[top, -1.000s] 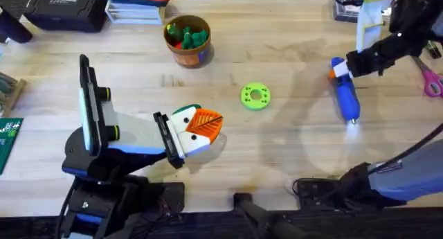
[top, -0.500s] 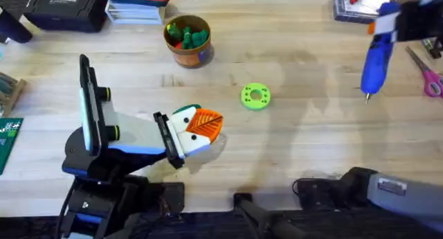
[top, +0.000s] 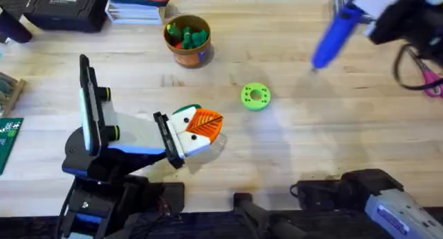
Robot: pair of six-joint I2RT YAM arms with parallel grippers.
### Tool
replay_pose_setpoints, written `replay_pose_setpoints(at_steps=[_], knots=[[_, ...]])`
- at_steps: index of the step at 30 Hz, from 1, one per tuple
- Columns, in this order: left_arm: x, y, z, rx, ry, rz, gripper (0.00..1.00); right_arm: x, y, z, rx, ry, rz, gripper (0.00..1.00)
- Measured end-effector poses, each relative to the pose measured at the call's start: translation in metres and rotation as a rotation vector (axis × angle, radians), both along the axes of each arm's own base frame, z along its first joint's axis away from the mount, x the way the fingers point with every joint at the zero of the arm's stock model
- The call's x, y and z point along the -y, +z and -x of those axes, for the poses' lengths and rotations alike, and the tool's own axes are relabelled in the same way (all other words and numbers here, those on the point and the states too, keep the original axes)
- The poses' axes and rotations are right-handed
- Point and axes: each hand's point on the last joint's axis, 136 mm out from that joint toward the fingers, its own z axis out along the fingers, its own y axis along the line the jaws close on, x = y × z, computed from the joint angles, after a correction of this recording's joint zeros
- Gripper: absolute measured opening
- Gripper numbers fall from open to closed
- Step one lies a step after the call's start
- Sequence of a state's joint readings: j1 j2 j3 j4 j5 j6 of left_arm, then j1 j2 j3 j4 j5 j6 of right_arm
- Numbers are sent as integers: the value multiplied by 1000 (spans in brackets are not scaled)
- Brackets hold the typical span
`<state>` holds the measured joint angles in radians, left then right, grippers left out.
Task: Pick up the gripper from the table and insert it into the empty holder that is missing its gripper. Then pick up a screw, insert it into the mounting hole, and use the screwdriver to tighten it. Finally, clean up the table by picking up the vegetable and placing it into the bucket.
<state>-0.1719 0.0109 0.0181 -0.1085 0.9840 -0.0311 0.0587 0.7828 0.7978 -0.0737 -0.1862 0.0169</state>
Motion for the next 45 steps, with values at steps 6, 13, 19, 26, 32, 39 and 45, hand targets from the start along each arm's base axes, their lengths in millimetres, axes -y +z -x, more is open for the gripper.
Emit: replay_pose_setpoints(at_steps=[6, 13, 19, 26, 32, 39, 45], knots=[[0, 0, 0, 0, 0, 0, 14, -91, 37, 25, 214, 299, -117, 28], [0, 0, 0, 0, 0, 0, 14, -186, 54, 62, 303, 608, -209, 28], [0, 0, 0, 0, 0, 0, 14, -242, 57, 102, 332, 802, -266, 28], [0, 0, 0, 0, 0, 0, 14, -269, 44, 119, 315, 883, -257, 28], [0, 0, 0, 0, 0, 0, 14, -273, 43, 124, 327, 899, -241, 28], [0, 0, 0, 0, 0, 0, 14, -280, 39, 128, 332, 916, -222, 28], [0, 0, 0, 0, 0, 0, 14, -284, 34, 130, 327, 928, -209, 28]])
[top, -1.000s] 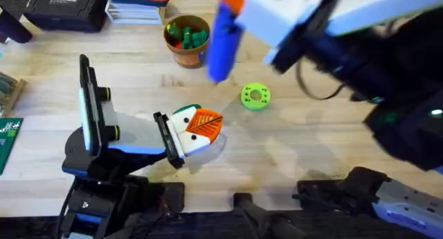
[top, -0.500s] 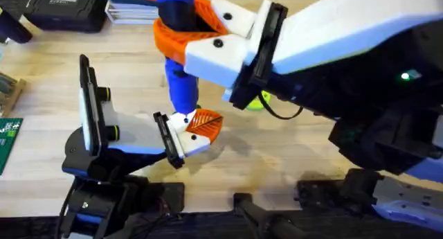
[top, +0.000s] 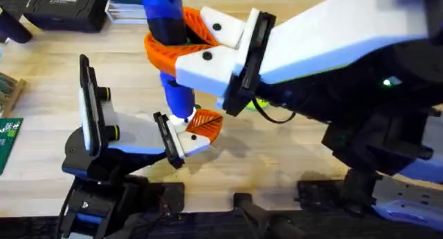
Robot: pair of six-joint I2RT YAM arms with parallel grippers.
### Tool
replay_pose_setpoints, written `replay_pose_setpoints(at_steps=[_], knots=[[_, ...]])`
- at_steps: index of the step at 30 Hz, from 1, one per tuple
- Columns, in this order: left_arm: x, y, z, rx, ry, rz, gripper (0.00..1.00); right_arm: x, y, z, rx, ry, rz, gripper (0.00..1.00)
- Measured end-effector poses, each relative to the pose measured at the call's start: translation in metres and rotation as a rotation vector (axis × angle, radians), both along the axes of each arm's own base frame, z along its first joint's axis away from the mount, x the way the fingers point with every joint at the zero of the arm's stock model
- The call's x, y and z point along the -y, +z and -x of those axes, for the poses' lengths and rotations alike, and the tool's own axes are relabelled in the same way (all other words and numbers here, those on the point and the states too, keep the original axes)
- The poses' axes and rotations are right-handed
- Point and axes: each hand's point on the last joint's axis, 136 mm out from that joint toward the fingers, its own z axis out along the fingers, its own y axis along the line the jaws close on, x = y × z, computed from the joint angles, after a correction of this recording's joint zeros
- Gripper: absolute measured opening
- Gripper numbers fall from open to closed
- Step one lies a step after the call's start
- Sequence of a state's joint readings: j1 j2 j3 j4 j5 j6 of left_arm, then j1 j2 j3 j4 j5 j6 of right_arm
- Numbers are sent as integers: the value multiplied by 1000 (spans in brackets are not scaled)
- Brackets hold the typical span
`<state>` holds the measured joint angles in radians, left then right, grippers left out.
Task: Pick up the gripper from the table and insert it into the empty holder that is missing its gripper. Then pick up a screw, insert it into the mounting hole, and use the screwdriver to tighten it. Finally, clean up the table by picking up the vegetable and placing it into the bucket.
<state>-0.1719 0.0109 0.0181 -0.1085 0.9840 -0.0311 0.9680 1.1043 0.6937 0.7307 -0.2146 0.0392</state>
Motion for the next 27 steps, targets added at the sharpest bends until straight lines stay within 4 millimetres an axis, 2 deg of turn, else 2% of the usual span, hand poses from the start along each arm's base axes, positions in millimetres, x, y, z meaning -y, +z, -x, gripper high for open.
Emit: replay_pose_setpoints(at_steps=[27], knots=[[0, 0, 0, -22, 1, 9, 14, 0, -7, 0, 19, -7, 40, 28]])
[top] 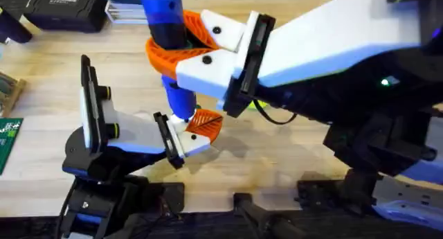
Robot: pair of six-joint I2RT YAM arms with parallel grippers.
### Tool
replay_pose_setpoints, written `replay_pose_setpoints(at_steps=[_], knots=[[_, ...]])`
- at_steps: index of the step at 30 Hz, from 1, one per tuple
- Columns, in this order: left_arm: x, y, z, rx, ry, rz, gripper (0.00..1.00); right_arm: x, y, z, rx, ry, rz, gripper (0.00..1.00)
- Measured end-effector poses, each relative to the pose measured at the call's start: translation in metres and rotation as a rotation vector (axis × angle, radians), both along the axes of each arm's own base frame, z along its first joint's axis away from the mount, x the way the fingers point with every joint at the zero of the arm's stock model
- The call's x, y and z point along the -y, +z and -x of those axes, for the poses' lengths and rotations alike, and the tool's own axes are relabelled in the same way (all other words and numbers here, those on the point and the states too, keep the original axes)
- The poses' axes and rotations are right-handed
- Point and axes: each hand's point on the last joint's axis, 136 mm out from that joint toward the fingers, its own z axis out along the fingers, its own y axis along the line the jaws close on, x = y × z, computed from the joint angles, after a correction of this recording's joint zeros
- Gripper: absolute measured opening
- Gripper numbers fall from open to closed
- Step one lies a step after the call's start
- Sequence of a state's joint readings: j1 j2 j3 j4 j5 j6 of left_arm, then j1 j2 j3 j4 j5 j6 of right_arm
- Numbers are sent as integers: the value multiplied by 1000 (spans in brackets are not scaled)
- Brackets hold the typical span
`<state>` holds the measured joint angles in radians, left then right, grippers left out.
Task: Pick up the gripper from the table and insert it into the empty holder that is missing its gripper. Then pick up a screw, insert it into the mounting hole, and use the screwdriver to tighten it. Finally, clean up the table by picking up the vegetable and placing it into the bucket.
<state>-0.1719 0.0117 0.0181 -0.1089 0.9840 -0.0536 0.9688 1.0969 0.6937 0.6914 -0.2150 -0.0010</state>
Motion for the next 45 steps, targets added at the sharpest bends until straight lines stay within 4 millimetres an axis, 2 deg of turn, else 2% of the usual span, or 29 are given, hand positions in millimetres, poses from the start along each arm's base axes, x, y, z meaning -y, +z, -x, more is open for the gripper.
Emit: replay_pose_setpoints(at_steps=[21, 25, 31, 35, 37, 40, 43, 45], knots=[[0, 0, 0, -3, -1, 1, 14, -1, 1, 3, 12, 12, -2, 28], [0, 1, -1, 12, 3, 0, 14, 2, 9, 9, 59, 26, -59, 28], [0, 0, 0, 12, -1, -4, 14, 21, 50, 19, 159, 6, -181, 28], [0, 0, 0, 13, -1, -4, 14, 28, 59, 19, 188, -5, -206, 28], [0, 0, 0, 13, -1, -4, 14, 28, 53, 12, 189, -26, -178, 28], [0, 0, 0, 13, -1, -4, 14, 31, 29, -12, 180, -99, -58, 28], [0, 0, 0, 13, -1, -5, 14, 47, -9, -52, 157, -248, 123, 28], [0, 0, 0, 13, -1, -4, 14, 73, -45, -88, 123, -398, 293, 28]])
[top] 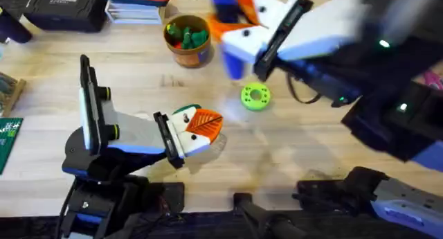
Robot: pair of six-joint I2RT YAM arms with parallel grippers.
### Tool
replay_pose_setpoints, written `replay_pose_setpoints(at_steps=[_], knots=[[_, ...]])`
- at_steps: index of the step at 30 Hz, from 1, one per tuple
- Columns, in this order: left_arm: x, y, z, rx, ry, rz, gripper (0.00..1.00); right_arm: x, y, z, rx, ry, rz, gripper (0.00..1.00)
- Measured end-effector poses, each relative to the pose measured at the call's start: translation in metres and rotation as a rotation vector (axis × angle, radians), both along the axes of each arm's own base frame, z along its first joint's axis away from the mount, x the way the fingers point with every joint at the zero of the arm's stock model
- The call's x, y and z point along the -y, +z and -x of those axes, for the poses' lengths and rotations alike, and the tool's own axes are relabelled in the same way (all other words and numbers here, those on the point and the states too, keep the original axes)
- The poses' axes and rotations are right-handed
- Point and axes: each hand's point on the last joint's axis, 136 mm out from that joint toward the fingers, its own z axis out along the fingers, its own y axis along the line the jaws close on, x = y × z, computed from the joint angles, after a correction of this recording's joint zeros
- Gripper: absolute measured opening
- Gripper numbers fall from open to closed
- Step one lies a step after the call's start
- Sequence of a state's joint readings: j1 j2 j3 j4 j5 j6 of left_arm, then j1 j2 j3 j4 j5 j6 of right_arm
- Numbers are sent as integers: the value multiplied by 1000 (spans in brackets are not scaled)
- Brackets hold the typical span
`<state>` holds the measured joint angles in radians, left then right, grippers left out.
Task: Pick up the gripper from the table and insert it into the empty holder that is missing its gripper. Then pick up a screw, insert it into the mounting hole, and use the screwdriver to tighten it. Finally, clean up the table by picking up the vegetable and placing it into the bucket.
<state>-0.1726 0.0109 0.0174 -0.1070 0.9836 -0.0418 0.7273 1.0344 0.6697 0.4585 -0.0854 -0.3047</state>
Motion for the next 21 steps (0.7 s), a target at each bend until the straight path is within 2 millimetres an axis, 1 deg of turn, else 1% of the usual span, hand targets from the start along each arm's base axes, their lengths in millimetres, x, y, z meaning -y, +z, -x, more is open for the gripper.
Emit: replay_pose_setpoints(at_steps=[1, 2, 4, 5, 7, 9, 11, 13, 15, 17, 21], knots=[[0, 0, 0, 0, 0, 0, 14, 15, -17, -14, -19, -74, 76, 28], [0, 0, 0, 0, 0, 0, 14, 35, -37, -29, -43, -159, 169, 28], [0, 0, 0, 0, 0, 0, 14, 76, -76, -51, -92, -298, 372, 28], [0, 0, 0, 0, 0, 0, 14, 96, -93, -59, -115, -351, 468, 28], [0, 0, 0, 0, 0, 0, 14, 134, -125, -68, -161, -430, 662, 28], [0, 0, 0, 0, 0, 0, 14, 171, -155, -73, -213, -474, 854, 28], [0, 0, 0, 0, 0, 0, 14, 197, -176, -76, -258, -490, 981, 28], [0, 0, 0, 0, 0, 0, 14, 214, -192, -78, -293, -494, 1060, 28], [0, 0, 0, 0, 0, 0, 14, 224, -208, -76, -334, -476, 1122, 28], [0, 0, 0, 0, 0, 0, 14, 228, -226, -71, -382, -436, 1175, 28], [0, 0, 0, 0, 0, 0, 14, 228, -265, -56, -488, -324, 1251, 28]])
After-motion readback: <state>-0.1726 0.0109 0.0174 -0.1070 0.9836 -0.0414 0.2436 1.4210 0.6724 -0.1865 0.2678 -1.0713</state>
